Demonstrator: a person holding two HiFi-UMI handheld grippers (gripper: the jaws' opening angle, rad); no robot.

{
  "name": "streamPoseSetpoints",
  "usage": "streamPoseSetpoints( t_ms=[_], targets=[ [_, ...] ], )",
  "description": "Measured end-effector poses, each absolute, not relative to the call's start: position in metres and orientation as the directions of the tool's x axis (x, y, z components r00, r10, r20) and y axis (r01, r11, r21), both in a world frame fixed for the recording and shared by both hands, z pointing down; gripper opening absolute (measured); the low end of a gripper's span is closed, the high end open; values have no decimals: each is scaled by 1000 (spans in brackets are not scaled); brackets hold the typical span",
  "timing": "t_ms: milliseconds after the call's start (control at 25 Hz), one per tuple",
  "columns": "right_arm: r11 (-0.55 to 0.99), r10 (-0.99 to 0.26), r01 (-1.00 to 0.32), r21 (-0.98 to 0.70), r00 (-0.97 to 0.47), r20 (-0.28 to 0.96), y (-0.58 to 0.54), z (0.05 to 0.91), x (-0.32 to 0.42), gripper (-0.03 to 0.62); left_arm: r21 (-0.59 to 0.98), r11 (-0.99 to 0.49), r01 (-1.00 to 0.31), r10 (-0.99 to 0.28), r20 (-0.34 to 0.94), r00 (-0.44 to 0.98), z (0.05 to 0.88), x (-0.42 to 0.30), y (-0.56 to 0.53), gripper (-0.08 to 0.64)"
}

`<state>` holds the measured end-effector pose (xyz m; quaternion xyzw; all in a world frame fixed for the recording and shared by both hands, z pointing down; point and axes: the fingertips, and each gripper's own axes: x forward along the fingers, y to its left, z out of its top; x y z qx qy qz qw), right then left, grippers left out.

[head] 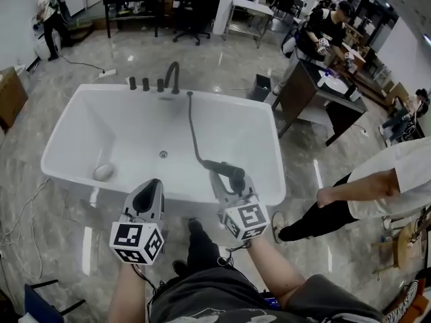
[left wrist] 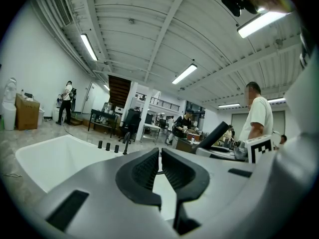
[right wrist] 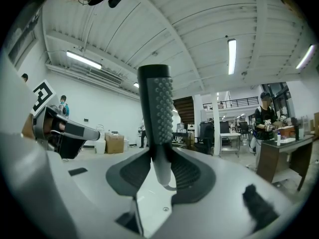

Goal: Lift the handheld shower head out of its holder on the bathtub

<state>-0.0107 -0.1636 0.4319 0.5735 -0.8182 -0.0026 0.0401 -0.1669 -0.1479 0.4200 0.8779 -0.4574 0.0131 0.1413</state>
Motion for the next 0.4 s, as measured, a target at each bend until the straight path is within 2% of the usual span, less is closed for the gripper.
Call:
streamPoseSetpoints(
  t_ms=[400],
  targets=[
    [335,-941,-941,44,-331,70,-166,428,-20,137,241,-534,-810,-803,156,575,417,-182,-153,26]
  ],
)
